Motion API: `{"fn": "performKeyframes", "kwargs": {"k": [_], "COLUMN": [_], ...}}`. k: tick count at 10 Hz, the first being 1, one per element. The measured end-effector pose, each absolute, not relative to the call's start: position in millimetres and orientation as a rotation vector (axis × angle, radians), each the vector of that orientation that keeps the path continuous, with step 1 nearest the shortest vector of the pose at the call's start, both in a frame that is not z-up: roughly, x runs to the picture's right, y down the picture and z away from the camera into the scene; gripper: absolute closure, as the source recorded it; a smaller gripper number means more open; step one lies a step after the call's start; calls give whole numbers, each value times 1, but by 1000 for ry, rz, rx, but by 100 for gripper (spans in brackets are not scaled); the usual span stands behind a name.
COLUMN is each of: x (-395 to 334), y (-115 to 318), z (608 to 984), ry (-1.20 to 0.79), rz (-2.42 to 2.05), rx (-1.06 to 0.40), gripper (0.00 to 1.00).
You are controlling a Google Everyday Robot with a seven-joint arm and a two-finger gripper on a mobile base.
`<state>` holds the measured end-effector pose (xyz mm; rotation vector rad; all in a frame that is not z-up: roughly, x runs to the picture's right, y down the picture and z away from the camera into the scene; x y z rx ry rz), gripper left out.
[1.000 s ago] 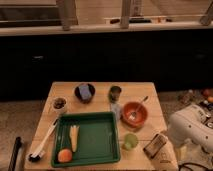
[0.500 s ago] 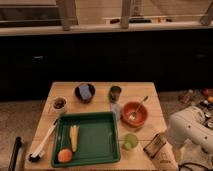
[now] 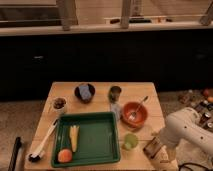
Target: Place eraser in tray
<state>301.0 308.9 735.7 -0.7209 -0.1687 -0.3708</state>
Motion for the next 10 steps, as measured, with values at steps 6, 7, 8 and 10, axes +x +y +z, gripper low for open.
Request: {"fn": "performKeyframes", "kwargs": {"k": [6, 7, 8, 10], "x": [306, 306, 307, 308], "y": [319, 317, 317, 310], "z": [759, 761, 760, 760], "ry": [-170, -172, -173, -176], "rz": [-323, -323, -324, -326], "rx": [-692, -688, -688, -674], "gripper": [49, 59, 68, 88]}}
